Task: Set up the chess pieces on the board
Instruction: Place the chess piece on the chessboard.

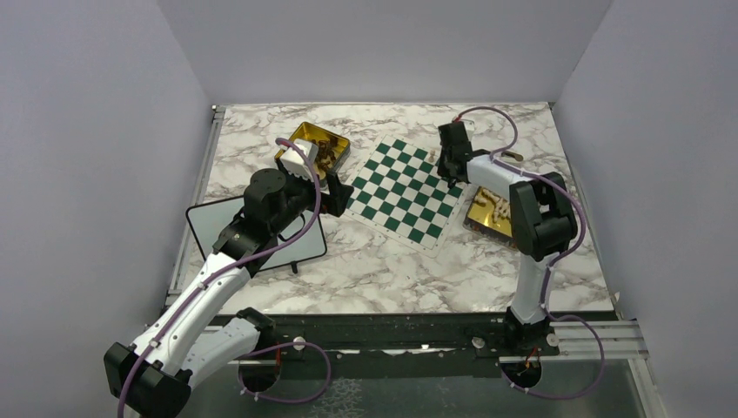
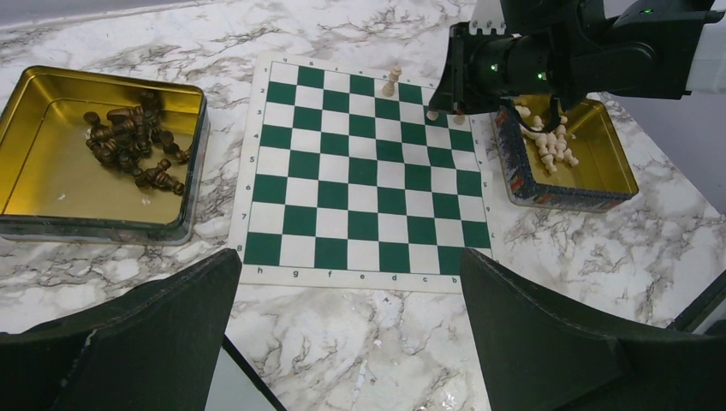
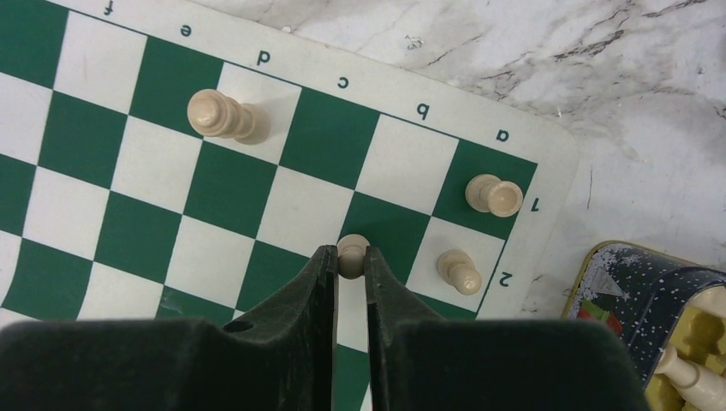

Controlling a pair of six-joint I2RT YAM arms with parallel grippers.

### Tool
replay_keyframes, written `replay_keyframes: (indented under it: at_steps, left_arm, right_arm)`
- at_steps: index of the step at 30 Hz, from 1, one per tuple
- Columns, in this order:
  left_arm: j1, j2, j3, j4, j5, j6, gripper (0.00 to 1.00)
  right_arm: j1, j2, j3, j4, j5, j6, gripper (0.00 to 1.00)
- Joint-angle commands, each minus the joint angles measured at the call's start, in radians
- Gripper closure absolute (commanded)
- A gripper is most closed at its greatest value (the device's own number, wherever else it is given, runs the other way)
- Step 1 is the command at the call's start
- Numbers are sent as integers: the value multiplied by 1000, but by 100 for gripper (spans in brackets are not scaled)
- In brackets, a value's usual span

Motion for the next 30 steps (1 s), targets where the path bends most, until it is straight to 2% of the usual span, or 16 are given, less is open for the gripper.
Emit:
replay_keyframes:
  at_steps: [1,30]
  left_arm:
    - [-3,-14,-2,15,-12,7,1]
    - [-3,-8,-2,14,-20,12,1]
  right_arm:
    - [-5,23,30,-30,25,23,81]
    - [-34,67,60,-89,-28,30,80]
